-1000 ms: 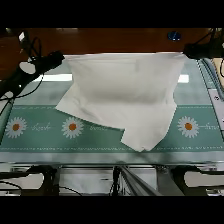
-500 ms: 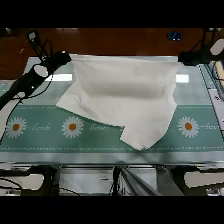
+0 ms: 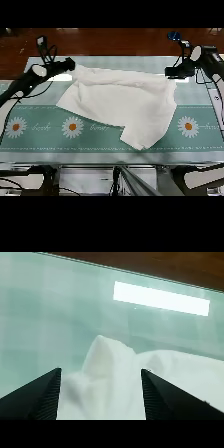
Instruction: Fold the shirts.
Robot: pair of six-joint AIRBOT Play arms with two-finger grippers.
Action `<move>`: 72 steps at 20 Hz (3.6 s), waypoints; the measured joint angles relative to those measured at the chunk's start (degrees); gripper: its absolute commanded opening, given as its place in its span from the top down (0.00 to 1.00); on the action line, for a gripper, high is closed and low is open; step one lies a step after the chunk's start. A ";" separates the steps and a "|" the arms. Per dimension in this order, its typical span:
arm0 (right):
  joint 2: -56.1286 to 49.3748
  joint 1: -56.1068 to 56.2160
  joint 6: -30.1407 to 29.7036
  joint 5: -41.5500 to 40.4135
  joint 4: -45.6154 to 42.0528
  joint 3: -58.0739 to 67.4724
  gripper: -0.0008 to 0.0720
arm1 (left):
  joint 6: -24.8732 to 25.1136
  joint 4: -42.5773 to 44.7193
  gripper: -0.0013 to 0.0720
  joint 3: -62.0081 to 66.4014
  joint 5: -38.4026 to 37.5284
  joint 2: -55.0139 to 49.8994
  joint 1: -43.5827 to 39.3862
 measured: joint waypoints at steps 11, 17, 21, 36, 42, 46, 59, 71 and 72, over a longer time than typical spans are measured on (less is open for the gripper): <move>12.92 -7.13 -5.29 12.37 -0.94 -5.51 0.39 | 2.64 -0.11 0.27 3.80 -56.83 -0.83 31.54; 15.28 -8.92 -6.54 14.16 1.86 -10.99 0.39 | 3.06 -3.06 0.27 3.82 -67.06 -9.42 30.97; 17.68 -9.14 -6.64 14.51 1.81 -12.02 0.39 | 2.75 -3.41 0.28 3.87 -66.64 -12.31 28.15; 38.88 -9.20 -6.64 14.73 1.20 -12.37 0.41 | -10.88 12.31 0.25 10.16 -65.48 -13.66 18.64; 44.13 -9.20 -6.67 14.75 0.28 -12.37 0.41 | -14.32 15.06 0.73 15.65 -71.76 -18.56 13.46; 44.98 -9.20 -6.67 14.69 -0.42 -12.37 0.41 | -14.67 15.39 0.95 18.91 -73.20 -20.55 11.65; 47.89 -26.27 -12.04 20.02 20.65 -45.33 0.26 | -10.32 12.66 0.95 28.70 -78.53 -20.74 11.21; 51.08 -26.49 -13.14 8.37 37.81 -70.38 0.24 | -9.27 6.75 0.95 29.68 -79.01 -20.52 11.21; 51.01 -25.20 -12.13 7.85 37.31 -70.60 0.24 | -9.27 6.60 0.95 29.68 -79.03 -20.52 11.21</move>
